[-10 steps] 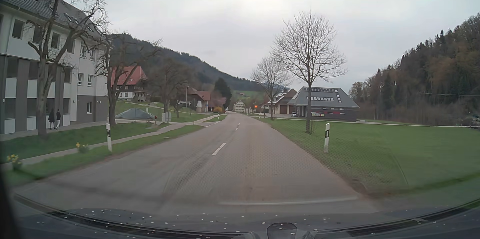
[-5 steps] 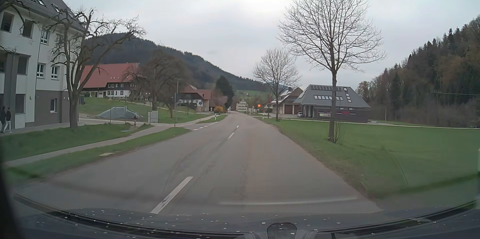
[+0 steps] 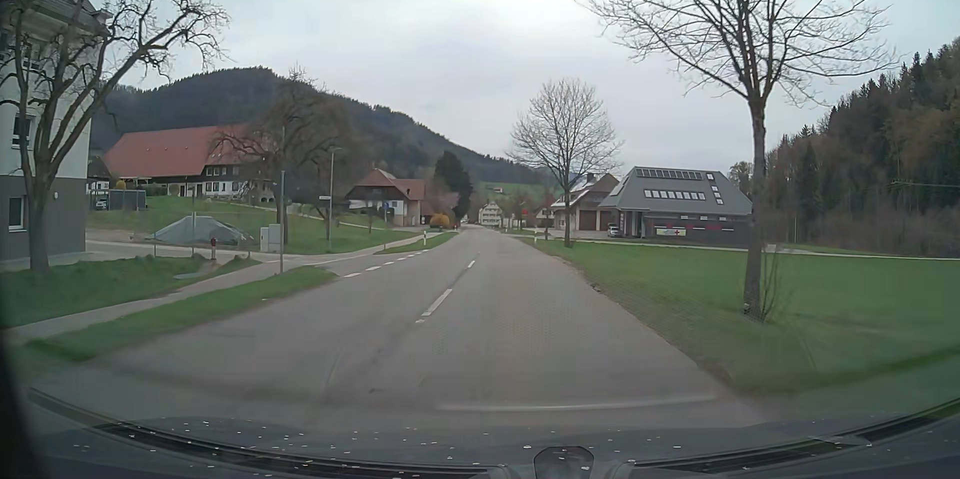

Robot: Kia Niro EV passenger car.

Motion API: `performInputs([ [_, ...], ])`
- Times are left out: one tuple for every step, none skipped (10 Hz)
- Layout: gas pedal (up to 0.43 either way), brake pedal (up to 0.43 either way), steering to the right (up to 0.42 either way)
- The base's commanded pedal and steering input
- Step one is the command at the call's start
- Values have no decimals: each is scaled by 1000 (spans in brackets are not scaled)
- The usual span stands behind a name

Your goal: Follow the waypoints while adhering to traffic rules and regulations

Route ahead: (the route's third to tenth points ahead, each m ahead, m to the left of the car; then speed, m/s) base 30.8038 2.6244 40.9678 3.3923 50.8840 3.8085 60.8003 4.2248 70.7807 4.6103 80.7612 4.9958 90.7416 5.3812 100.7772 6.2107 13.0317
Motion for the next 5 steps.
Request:
performInputs([
  [0, 280, -8],
  [0, 274, -8],
  [0, 274, -8],
  [0, 262, -8],
  [0, 213, -8],
])
